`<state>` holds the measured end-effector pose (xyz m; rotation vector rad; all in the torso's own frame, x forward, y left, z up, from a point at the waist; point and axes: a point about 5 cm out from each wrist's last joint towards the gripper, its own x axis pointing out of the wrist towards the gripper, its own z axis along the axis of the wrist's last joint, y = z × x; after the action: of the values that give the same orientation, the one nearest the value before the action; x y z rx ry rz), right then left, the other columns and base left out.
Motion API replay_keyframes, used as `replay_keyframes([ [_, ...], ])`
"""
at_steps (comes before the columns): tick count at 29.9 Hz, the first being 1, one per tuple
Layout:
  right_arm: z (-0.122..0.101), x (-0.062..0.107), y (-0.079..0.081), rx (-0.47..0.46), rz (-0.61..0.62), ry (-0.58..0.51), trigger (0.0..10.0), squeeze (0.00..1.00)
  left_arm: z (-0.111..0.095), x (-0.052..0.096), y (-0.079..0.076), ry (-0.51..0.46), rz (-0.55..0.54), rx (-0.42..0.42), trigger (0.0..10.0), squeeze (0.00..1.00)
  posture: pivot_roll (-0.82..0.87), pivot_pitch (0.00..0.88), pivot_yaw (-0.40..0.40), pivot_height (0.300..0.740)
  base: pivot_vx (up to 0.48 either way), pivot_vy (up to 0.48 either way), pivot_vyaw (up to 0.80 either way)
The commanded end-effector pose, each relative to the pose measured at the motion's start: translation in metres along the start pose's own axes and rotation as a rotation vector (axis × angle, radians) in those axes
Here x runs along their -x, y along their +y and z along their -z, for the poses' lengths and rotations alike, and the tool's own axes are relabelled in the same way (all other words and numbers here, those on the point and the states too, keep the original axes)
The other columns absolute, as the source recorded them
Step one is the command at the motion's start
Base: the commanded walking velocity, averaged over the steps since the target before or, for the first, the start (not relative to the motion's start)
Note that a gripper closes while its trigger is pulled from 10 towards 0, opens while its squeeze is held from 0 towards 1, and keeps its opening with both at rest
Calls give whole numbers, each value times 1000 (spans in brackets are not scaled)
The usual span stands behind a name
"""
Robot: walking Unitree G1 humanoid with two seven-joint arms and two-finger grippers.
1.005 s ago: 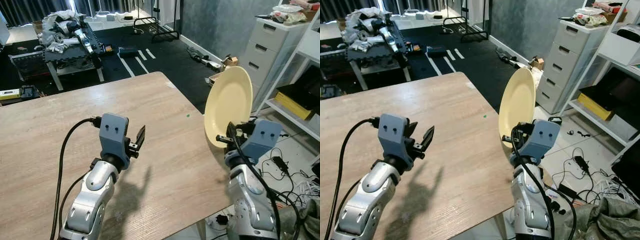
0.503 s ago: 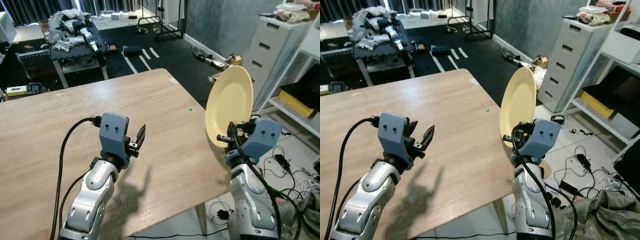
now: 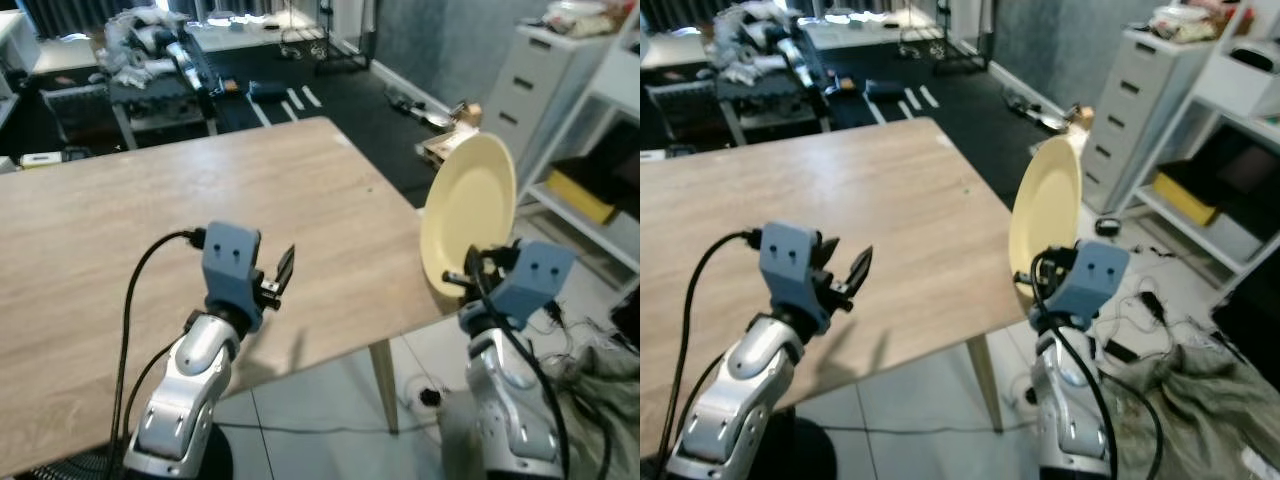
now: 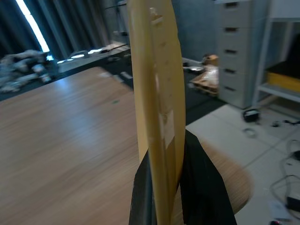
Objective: Setting the table
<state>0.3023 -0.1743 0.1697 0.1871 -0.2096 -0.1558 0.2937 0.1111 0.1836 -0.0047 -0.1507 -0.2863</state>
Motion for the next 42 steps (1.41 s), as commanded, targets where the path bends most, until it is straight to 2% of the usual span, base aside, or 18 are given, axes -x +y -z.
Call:
replay_keyframes([
  [1, 0, 0, 2, 0, -6, -4, 10000, 0, 4, 2, 2, 20, -9, -8, 10000, 0, -34, 0, 97, 740, -352, 0, 0],
  [42, 2, 1, 1, 12, -9, -5, 10000, 0, 4, -1, -1, 11, 10, -2, 10000, 0, -44, 0, 102, 740, -338, 0, 0],
])
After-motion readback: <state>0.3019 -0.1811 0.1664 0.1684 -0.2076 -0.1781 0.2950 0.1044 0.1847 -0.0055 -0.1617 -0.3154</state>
